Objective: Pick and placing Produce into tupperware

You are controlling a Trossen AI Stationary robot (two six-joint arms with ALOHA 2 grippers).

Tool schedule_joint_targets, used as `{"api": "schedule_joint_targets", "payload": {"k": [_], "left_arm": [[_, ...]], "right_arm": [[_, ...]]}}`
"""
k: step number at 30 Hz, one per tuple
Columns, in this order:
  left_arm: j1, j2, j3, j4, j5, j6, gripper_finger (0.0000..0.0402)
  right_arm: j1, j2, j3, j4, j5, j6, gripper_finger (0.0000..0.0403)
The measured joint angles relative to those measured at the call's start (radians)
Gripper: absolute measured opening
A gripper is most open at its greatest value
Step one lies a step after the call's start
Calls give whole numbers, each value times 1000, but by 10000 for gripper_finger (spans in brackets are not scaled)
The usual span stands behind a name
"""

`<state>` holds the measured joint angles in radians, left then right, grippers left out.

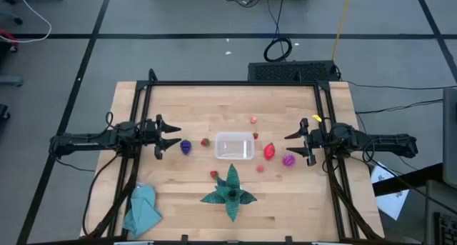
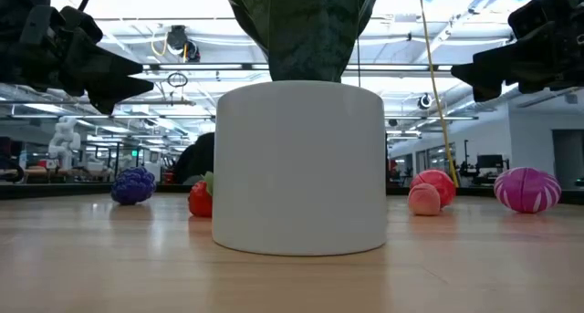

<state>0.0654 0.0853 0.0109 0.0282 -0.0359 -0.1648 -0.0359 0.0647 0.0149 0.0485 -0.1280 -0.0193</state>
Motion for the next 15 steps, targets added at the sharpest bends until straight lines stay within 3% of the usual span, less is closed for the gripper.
{"api": "schedule_joint_targets", "payload": {"k": [15], "left_arm": [[0, 0, 0, 0, 0, 0, 225]], "right_arm": [[-2, 0, 0, 1, 24, 0, 192]]}}
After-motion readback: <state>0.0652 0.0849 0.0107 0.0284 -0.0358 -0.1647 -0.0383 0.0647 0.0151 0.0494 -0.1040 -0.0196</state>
